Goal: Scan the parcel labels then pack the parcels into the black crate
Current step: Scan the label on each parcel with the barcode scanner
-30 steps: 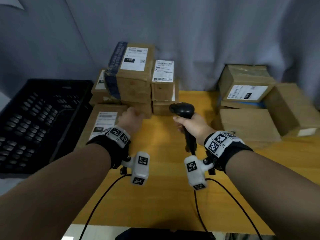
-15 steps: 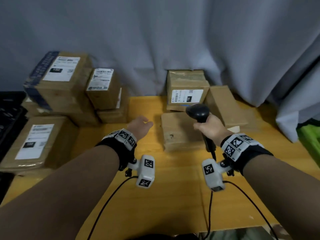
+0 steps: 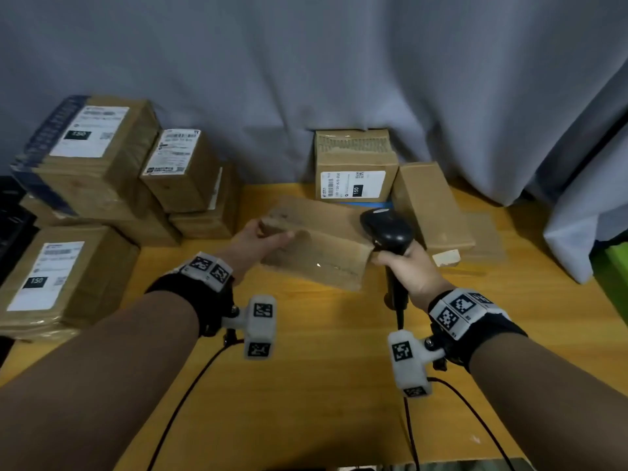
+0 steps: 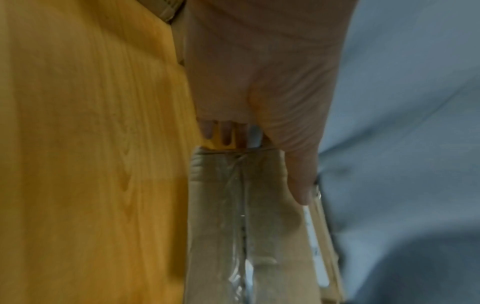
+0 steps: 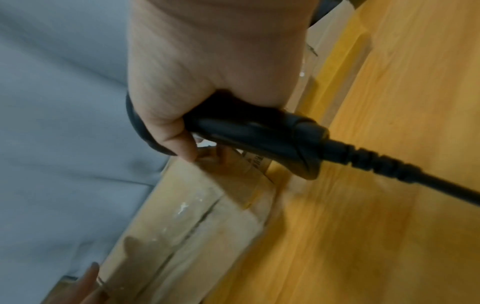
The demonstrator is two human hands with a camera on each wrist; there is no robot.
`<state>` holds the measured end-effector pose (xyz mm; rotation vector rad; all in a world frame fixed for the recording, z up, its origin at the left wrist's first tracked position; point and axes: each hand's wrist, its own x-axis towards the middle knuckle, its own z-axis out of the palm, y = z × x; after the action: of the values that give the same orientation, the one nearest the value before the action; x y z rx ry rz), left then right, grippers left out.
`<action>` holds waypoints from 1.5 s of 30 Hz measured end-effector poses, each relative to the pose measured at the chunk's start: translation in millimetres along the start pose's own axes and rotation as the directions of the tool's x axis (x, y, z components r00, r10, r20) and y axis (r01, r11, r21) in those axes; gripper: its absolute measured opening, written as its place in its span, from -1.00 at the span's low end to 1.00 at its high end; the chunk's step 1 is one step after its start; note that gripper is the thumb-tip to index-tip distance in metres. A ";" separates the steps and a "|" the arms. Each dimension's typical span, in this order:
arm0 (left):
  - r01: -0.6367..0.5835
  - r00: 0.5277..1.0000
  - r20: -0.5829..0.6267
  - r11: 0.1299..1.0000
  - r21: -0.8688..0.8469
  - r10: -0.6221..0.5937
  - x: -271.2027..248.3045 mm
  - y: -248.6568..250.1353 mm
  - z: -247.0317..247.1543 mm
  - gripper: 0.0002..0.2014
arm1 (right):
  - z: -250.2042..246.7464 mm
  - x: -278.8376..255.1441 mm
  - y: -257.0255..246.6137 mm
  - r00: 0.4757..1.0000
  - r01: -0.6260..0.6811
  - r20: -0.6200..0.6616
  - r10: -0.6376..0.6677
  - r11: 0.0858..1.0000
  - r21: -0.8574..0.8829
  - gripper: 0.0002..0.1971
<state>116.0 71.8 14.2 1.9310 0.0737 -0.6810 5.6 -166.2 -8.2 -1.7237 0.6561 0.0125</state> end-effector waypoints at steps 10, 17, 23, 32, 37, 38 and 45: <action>-0.057 0.996 -0.085 0.960 -0.273 0.035 -9.3 18.7 -20.1 -0.40 | 3.0 1.1 -45.3 0.980 0.150 0.073 -0.184 0.931 0.334 -0.61; -0.112 0.993 -0.083 0.943 -0.315 0.090 -12.8 19.9 -16.2 -0.29 | 3.3 1.3 -55.3 0.983 0.158 0.033 -0.180 0.926 0.342 -0.46; -0.226 0.973 -0.103 0.947 -0.227 0.207 -18.4 30.7 -20.0 -0.61 | 4.3 -1.5 -57.7 0.994 0.100 -0.005 -0.109 0.893 0.439 -0.56; -0.234 0.968 0.065 0.967 -0.099 0.241 -23.3 33.0 -17.9 -0.40 | 11.9 -9.0 -39.8 0.995 -0.082 -0.018 0.098 0.907 0.413 -0.58; -0.142 0.976 -0.092 0.902 0.407 0.195 -5.1 5.9 -11.6 -0.32 | 23.3 -12.5 -10.0 0.953 -0.295 0.111 0.282 0.947 0.125 -0.70; -0.103 0.977 -0.118 0.875 0.473 0.179 -1.3 -0.3 -9.2 -0.33 | 26.4 -13.6 -5.0 0.948 -0.307 0.121 0.296 0.948 0.081 -0.72; 0.021 0.971 -0.218 0.875 0.484 0.098 15.0 -31.1 3.8 -0.34 | 39.7 -1.8 11.3 0.967 -0.250 0.002 0.255 0.949 -0.194 -0.81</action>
<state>116.3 79.0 -19.8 2.4881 0.0112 -0.4632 12.6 -130.9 -28.4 -1.8091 0.8760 0.2867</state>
